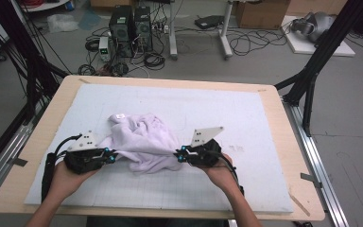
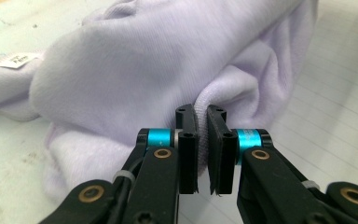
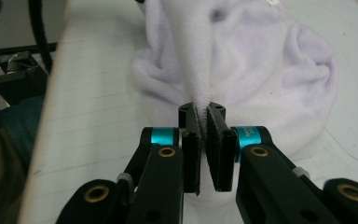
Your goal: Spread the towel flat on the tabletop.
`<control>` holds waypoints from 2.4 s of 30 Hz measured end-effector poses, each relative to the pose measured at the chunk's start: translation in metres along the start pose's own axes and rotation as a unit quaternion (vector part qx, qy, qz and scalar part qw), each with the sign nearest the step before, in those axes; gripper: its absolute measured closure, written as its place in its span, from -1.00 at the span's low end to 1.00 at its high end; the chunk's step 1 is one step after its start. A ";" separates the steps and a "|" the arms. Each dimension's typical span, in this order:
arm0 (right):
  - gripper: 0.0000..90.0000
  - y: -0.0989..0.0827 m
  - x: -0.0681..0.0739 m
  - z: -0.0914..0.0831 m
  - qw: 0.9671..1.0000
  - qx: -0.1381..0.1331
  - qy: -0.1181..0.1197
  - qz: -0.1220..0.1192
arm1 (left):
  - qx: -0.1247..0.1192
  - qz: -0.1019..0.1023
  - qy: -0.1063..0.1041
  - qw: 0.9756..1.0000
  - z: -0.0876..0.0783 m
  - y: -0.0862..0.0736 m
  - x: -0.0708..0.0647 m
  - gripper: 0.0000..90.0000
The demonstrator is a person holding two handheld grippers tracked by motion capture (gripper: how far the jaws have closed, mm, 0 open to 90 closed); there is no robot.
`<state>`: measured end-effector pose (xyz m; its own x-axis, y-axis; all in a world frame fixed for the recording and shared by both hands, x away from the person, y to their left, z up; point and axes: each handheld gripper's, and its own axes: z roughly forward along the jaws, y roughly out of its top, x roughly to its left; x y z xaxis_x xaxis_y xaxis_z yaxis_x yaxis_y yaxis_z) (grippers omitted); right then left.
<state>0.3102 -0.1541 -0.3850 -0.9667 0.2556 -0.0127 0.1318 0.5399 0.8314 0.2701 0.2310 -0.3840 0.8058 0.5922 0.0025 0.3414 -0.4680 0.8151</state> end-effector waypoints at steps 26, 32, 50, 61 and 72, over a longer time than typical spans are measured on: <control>0.29 -0.012 -0.001 0.014 0.999 0.024 -0.025 0.024 | -0.006 -0.003 -0.005 1.000 0.005 0.001 -0.007 0.12; 0.32 -0.023 -0.026 0.048 0.997 0.053 -0.027 0.050 | 0.024 -0.018 -0.007 1.000 0.040 -0.001 0.009 0.15; 0.93 -0.030 -0.031 0.033 0.996 0.060 -0.038 0.048 | 0.049 -0.007 -0.018 0.999 0.046 -0.012 0.009 0.87; 0.93 -0.058 0.020 -0.046 0.995 0.063 -0.060 0.044 | 0.033 0.002 -0.027 0.999 0.014 -0.021 -0.013 0.88; 0.60 -0.039 0.030 -0.057 0.998 0.031 -0.042 0.029 | 0.008 0.007 -0.028 1.000 -0.001 -0.001 -0.006 0.36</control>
<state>0.2634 -0.2132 -0.3864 -0.9358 0.3522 -0.0148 0.2022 0.5707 0.7959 0.2639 0.2286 -0.3840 0.8359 0.5485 -0.0193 0.3377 -0.4863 0.8059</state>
